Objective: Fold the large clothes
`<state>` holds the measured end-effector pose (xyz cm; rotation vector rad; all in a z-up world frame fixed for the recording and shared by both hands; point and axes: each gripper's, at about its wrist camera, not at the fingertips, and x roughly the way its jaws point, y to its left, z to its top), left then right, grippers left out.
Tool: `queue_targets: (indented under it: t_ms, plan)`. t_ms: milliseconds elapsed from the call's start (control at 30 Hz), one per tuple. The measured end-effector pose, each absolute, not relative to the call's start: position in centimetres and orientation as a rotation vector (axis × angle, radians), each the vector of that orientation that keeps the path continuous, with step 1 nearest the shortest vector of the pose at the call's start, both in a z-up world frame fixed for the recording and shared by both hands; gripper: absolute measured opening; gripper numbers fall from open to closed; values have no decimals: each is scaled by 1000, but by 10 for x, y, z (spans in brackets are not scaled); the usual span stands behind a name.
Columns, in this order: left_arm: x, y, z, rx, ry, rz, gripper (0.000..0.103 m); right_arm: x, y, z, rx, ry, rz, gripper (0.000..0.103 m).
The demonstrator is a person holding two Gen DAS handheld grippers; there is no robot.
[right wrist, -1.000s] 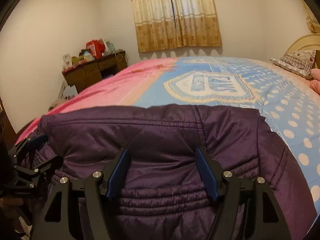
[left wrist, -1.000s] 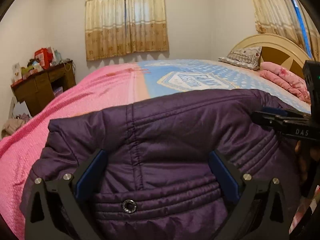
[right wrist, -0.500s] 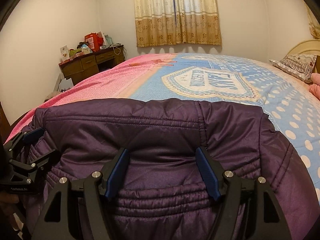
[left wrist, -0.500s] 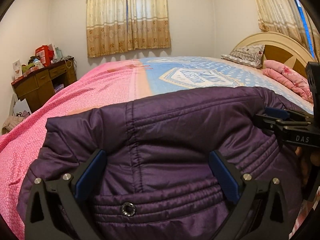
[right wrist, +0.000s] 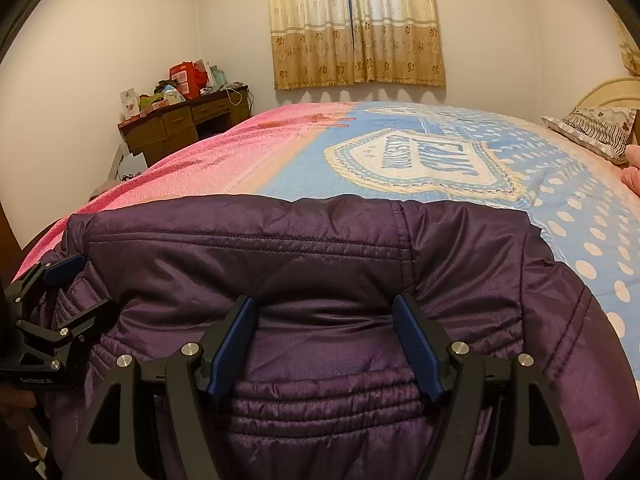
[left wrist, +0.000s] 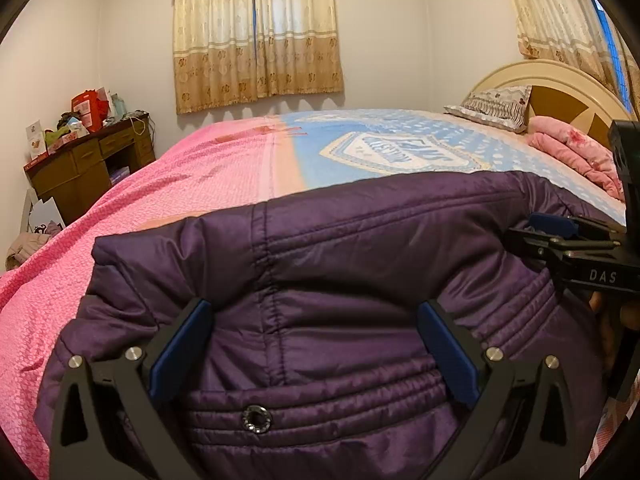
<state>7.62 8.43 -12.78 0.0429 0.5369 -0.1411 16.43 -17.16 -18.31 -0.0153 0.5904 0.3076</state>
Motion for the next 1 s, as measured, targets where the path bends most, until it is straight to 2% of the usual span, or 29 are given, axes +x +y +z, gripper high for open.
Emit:
queue_targets:
  t_ms: [767,1000]
  plan:
    - [70,88,-111,49,587,-157,103,165,-174,-181,-18,592,308,73]
    - [23,165,-81,-148,536,-144,103,166,-176,-180,-14,594,312,73]
